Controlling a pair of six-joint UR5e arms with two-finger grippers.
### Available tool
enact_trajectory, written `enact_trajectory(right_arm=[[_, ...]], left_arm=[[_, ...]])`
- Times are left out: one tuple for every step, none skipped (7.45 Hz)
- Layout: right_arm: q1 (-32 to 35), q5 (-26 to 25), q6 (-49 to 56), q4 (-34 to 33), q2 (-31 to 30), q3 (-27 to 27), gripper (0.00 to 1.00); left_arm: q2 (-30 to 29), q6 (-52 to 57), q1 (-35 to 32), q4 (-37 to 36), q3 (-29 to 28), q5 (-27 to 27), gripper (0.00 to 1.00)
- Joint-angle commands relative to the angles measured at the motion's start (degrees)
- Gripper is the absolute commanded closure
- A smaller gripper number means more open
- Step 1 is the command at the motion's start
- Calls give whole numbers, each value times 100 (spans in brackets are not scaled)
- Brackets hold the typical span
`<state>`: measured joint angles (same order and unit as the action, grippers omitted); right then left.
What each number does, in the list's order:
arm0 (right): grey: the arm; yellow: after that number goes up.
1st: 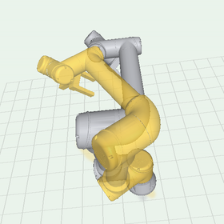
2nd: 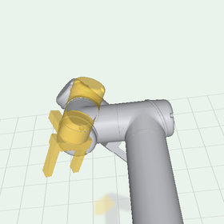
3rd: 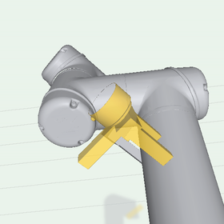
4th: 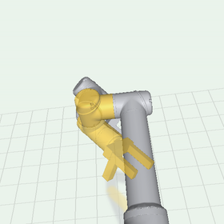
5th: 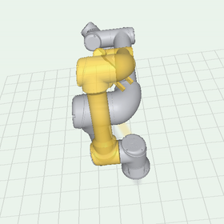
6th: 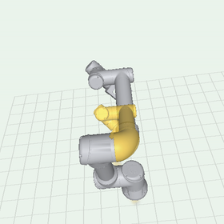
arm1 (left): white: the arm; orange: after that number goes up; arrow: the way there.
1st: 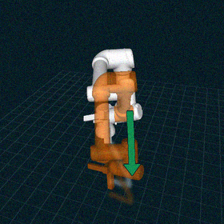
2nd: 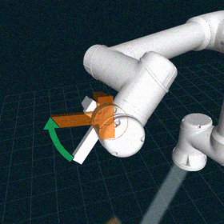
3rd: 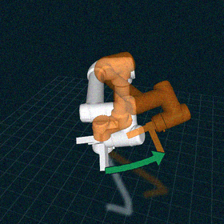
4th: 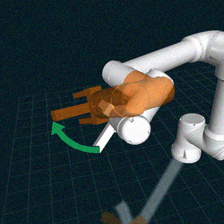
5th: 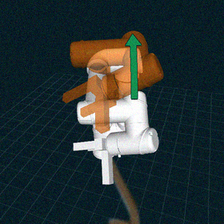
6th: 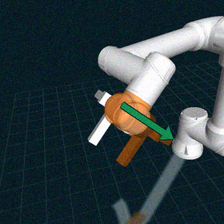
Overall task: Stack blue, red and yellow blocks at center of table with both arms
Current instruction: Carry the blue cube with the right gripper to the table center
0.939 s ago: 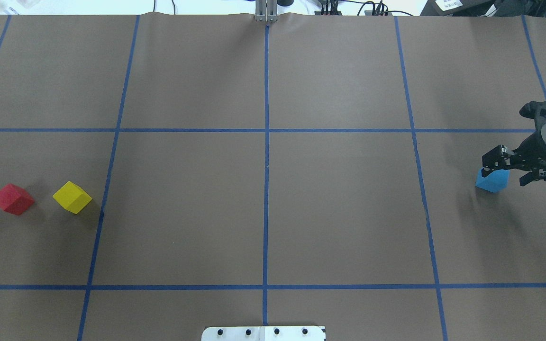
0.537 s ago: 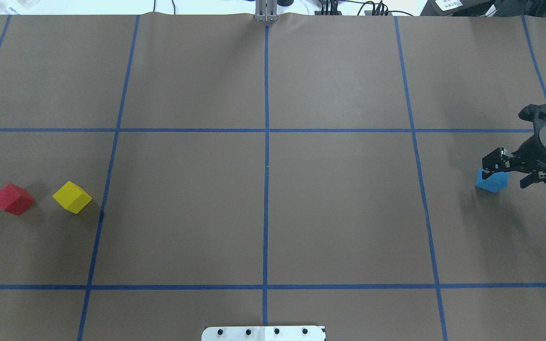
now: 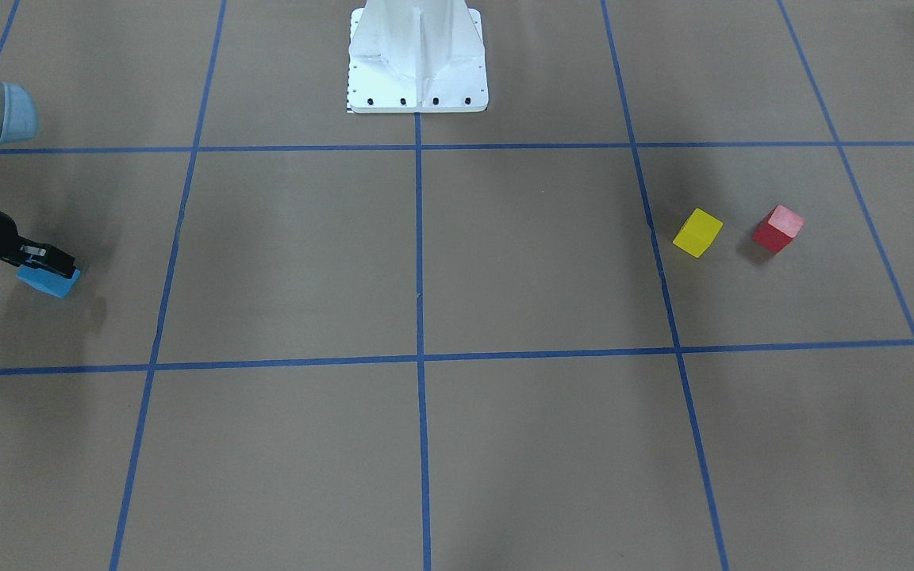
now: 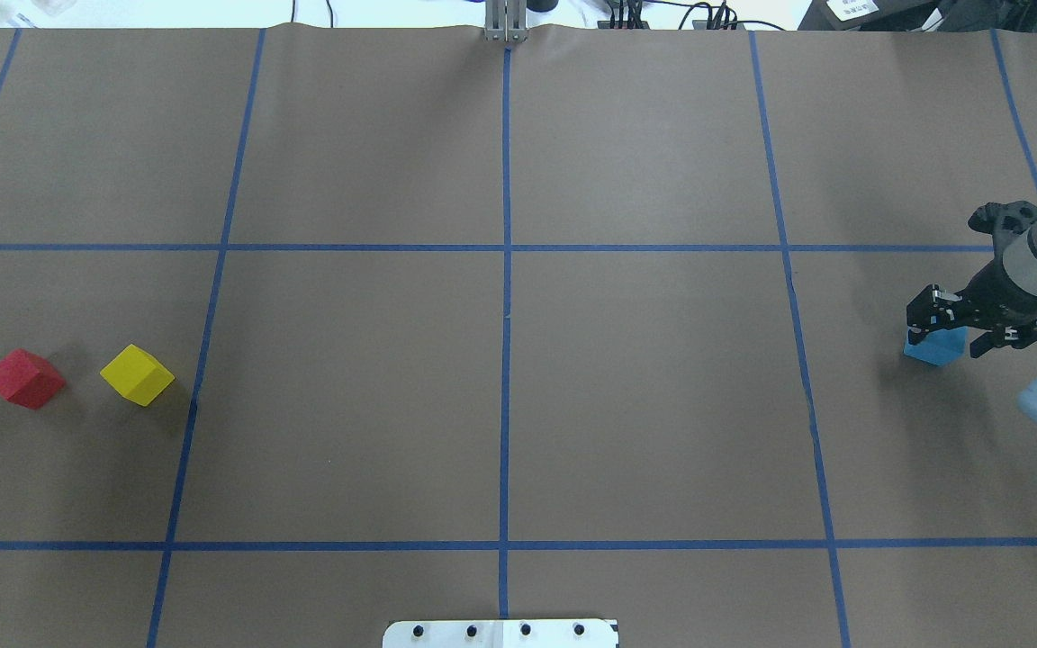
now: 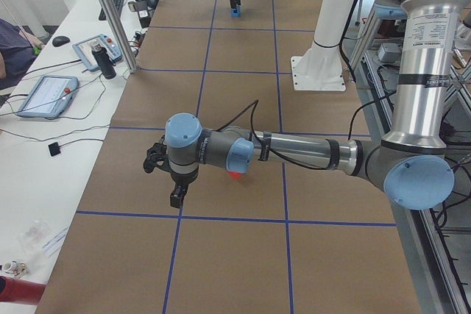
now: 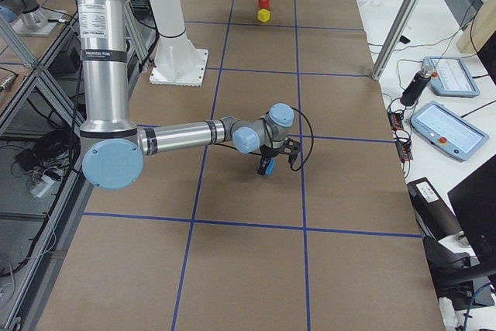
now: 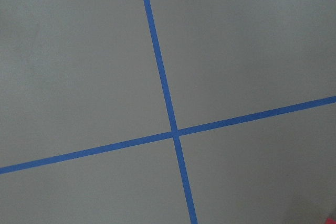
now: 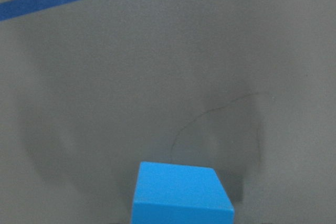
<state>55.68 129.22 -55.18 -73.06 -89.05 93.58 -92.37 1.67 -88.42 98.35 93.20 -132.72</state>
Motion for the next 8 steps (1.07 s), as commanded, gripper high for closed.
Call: enact_trajectory(right_arm=[[-4, -20, -169, 11, 27, 115, 100], [13, 16, -152, -15, 62, 421, 100], [13, -1, -151, -77, 289, 711, 100], [-48, -54, -160, -251, 735, 705, 100], [-179, -228, -125, -705, 1488, 557, 100], [-406, -596, -99, -1458, 2531, 234, 100], [-618, -799, -81, -1692, 3516, -448, 100], [-915, -1002, 6, -1668, 4135, -1055, 100]], left_arm=[[0, 0, 0, 0, 5, 0, 0], [9, -9, 0, 0, 14, 0, 0], [9, 9, 0, 0, 5, 0, 0], [18, 9, 0, 0, -12, 0, 0], [18, 9, 0, 0, -39, 0, 0], [18, 70, 0, 0, -21, 0, 0], [35, 70, 0, -9, 5, 0, 0], [35, 35, 0, -35, -47, 0, 0]])
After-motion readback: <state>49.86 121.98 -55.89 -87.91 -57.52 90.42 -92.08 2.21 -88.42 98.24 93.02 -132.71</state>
